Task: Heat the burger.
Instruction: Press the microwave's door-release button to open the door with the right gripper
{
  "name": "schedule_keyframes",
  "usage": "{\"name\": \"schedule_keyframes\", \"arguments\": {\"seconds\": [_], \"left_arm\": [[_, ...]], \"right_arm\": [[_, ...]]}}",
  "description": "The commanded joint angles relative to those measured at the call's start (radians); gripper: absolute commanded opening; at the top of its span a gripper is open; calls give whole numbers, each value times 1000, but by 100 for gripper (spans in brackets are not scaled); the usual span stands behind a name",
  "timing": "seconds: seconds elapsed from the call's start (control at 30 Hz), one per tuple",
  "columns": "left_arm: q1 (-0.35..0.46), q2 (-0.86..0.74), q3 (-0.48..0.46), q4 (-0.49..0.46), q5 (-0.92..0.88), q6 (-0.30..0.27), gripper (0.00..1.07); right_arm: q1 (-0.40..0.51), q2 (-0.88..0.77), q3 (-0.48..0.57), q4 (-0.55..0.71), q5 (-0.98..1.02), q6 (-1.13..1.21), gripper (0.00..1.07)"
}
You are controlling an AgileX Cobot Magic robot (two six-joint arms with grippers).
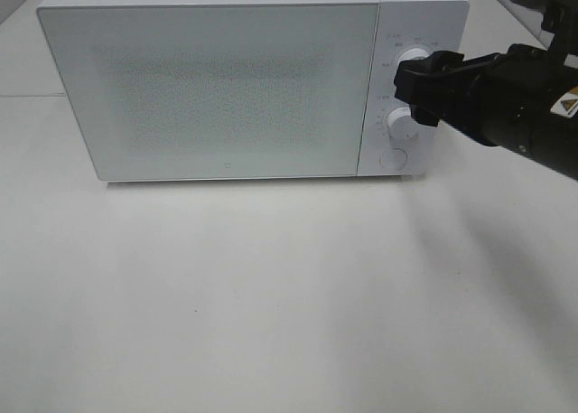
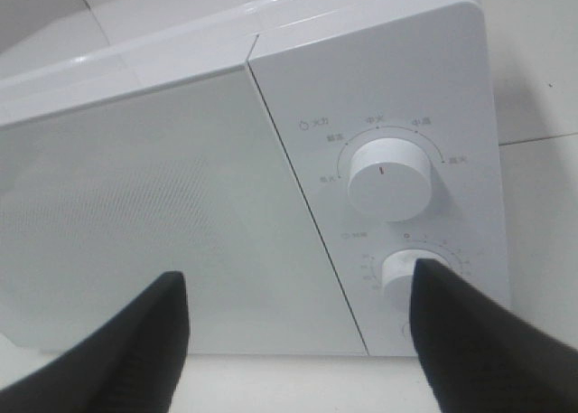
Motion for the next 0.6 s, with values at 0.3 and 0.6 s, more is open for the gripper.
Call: {"name": "schedule_keyframes", "arguments": {"seconds": [0.3, 0.6], "left_arm": [[3, -12, 2, -8, -12, -4, 100], [3, -12, 2, -8, -12, -4, 100]], "right_arm": [[-162, -129, -200, -193, 699, -123, 78], [-196, -207, -308, -265, 1118, -116, 77]]}}
